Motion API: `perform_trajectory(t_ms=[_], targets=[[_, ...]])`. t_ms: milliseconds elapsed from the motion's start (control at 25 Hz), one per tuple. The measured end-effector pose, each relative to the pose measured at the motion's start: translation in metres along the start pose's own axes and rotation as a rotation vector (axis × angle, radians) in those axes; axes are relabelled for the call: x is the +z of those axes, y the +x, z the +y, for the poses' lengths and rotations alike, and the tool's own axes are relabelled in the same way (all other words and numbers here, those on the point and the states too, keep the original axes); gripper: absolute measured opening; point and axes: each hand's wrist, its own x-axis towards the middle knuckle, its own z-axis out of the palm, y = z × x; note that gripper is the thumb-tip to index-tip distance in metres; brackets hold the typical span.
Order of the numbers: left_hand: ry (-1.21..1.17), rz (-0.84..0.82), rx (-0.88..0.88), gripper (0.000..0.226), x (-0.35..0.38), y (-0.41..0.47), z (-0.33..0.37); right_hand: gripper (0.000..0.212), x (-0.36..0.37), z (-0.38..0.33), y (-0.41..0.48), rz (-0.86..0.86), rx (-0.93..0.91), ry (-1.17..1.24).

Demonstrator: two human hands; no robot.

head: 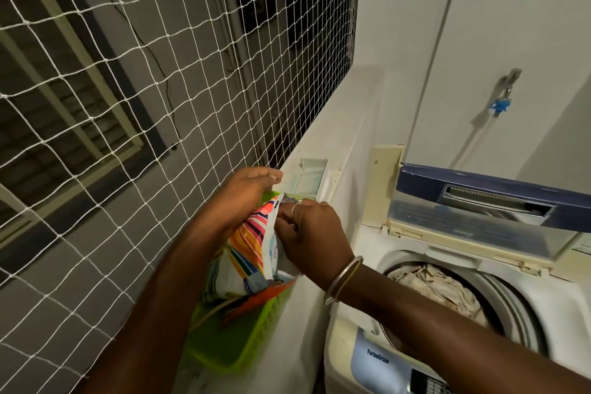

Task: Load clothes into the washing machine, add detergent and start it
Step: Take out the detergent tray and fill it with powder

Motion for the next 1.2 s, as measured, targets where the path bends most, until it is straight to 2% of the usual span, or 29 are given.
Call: perform_trajectory(t_ms=[360, 480, 680, 1200], targets=[[-0.006, 0.012, 0.024, 0.025, -0.005, 0.001, 0.000, 0.019, -0.001, -0.008, -0.003, -0.084, 0.074, 0.055], [0.007, -0.001, 0.030, 0.026, -0.004, 0.001, 0.005, 0.024, -0.008, -0.008, -0.001, -0.130, 0.183, 0.123], [0.013, 0.001, 0.044, 0.025, -0.001, 0.001, 0.014, 0.024, -0.027, -0.005, 0.008, -0.015, 0.321, 0.238], [0.052, 0.014, 0.079, 0.023, 0.010, 0.027, 0.029, 0.016, -0.106, 0.012, 0.022, 0.046, 0.506, 0.476]])
